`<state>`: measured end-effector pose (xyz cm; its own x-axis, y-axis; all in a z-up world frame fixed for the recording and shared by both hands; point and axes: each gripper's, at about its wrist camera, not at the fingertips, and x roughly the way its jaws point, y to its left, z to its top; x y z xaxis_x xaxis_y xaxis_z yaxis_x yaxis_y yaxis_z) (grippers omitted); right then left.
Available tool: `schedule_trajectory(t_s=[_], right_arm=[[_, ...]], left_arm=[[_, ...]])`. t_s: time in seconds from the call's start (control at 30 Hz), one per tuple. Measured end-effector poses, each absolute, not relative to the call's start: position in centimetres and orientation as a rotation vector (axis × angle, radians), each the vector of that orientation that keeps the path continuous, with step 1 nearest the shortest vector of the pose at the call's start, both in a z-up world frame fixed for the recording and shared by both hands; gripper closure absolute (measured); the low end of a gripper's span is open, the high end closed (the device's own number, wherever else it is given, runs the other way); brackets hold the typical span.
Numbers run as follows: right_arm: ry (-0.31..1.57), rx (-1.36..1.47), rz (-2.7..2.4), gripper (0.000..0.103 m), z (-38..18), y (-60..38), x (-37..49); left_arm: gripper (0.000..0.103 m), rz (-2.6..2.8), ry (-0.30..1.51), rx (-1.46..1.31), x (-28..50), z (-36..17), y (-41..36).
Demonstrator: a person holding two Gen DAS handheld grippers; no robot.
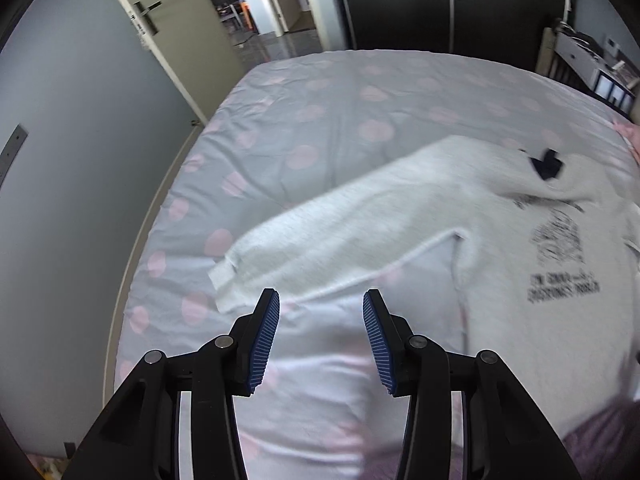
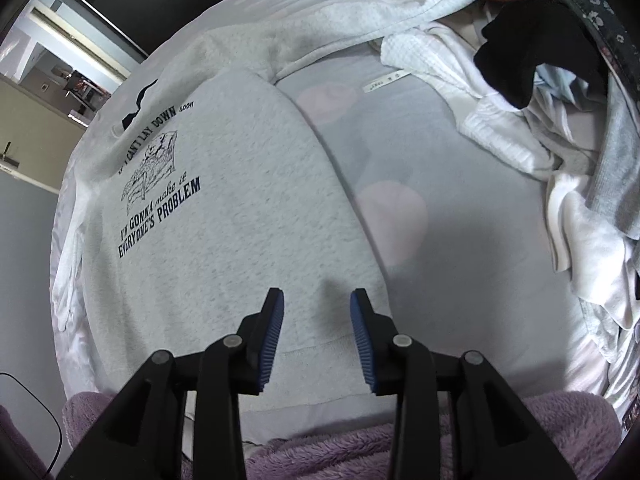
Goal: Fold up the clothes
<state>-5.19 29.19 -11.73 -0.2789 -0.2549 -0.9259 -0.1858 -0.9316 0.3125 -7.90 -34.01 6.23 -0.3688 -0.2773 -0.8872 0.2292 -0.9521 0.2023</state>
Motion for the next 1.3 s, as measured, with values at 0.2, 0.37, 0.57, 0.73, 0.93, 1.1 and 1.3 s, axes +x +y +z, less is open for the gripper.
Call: schedule_trajectory(t_s=[0.2, 0.37, 0.57, 0.73, 0.93, 1.1, 1.3], right_arm=[[-0.583, 1.800, -2.357, 0.069, -13.1, 29.4, -5.4], [-0.584, 1.739, -2.332, 0.063, -13.6, 29.8, -5.4], [-0.586, 1.701, -2.319, 0.052, -14.2, 31.5, -4.0], [-0.712, 1.674, -2.343, 0.048, -14.9, 33.6, -3.7], [-0.745, 1.754, -2.340, 0.042, -16.4, 33.6, -3.5], [-0.734, 1.854, -2.301, 0.042, -18.2, 33.4, -3.8], [-0.617, 1.902, -2.293, 0.038, -18.9, 31.8, -4.3]], left_arm=[[0.057, -2.478, 0.035, 1.556, -2.5, 9.5, -26.8], [0.047, -2.577, 0.074, 1.549, 0.4, 10.0, -20.5], [0.045, -2.571, -0.126, 1.654, -0.9, 2.6, -15.5], [0.045, -2.459, -0.121, 1.852, -0.9, -7.7, -16.3], [0.045, -2.322, 0.053, 1.993, -0.8, -16.8, -19.1], [0.044, -2.321, 0.081, 2.023, -0.1, -19.6, -18.6], [0.036, -2.262, 0.184, 2.033, 0.7, -21.6, -18.4]])
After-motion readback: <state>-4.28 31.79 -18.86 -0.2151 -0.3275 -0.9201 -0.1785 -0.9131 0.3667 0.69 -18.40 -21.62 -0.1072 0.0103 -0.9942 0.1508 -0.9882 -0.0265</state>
